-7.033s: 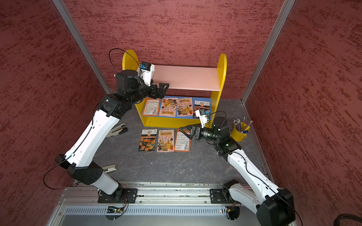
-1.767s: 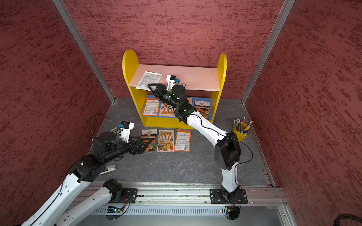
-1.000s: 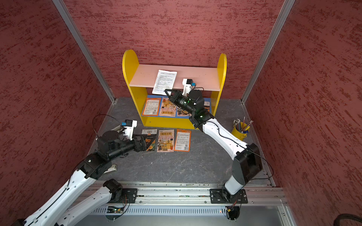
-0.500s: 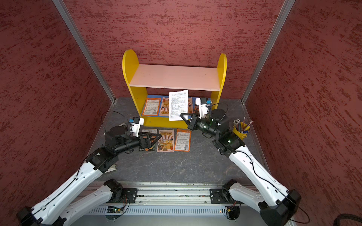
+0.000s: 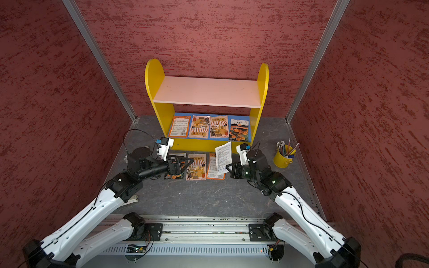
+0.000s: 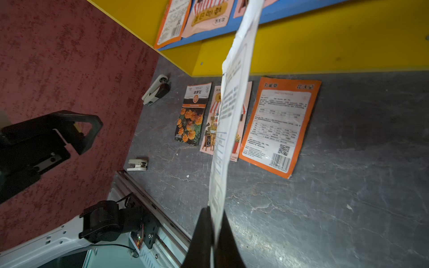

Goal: Take the seed bag off the shelf
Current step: Pick up the seed packet from the shelf, then place the seed packet at the center of the board.

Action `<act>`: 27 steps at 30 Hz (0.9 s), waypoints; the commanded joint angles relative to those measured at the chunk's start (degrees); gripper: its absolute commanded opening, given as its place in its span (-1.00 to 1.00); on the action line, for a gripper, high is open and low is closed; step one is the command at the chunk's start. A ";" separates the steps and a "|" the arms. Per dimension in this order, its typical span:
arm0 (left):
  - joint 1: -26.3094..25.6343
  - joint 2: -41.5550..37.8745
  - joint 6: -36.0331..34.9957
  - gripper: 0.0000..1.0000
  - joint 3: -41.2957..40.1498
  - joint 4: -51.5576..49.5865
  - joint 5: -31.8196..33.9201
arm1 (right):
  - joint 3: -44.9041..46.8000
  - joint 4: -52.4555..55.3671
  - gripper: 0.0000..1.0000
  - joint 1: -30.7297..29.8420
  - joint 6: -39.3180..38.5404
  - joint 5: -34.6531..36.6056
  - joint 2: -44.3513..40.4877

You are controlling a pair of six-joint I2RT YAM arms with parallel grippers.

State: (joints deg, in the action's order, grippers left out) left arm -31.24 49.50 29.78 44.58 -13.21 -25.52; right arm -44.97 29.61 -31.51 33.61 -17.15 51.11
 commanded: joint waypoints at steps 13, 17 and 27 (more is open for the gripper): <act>-0.30 -0.05 -0.90 0.99 -0.21 1.87 -1.19 | 10.09 -5.99 -1.00 6.72 -2.08 0.67 5.56; -0.24 -0.01 -0.99 0.99 -0.53 1.94 -1.04 | 10.15 -7.11 -1.00 8.56 -3.80 -0.10 7.77; -0.28 0.24 -0.69 0.99 -2.31 3.62 -1.66 | 11.15 -13.67 -1.00 14.90 -6.56 -5.61 16.05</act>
State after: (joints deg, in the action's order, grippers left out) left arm -31.24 49.58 29.71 43.03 -11.84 -26.13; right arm -34.63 20.43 -17.80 28.99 -19.42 65.45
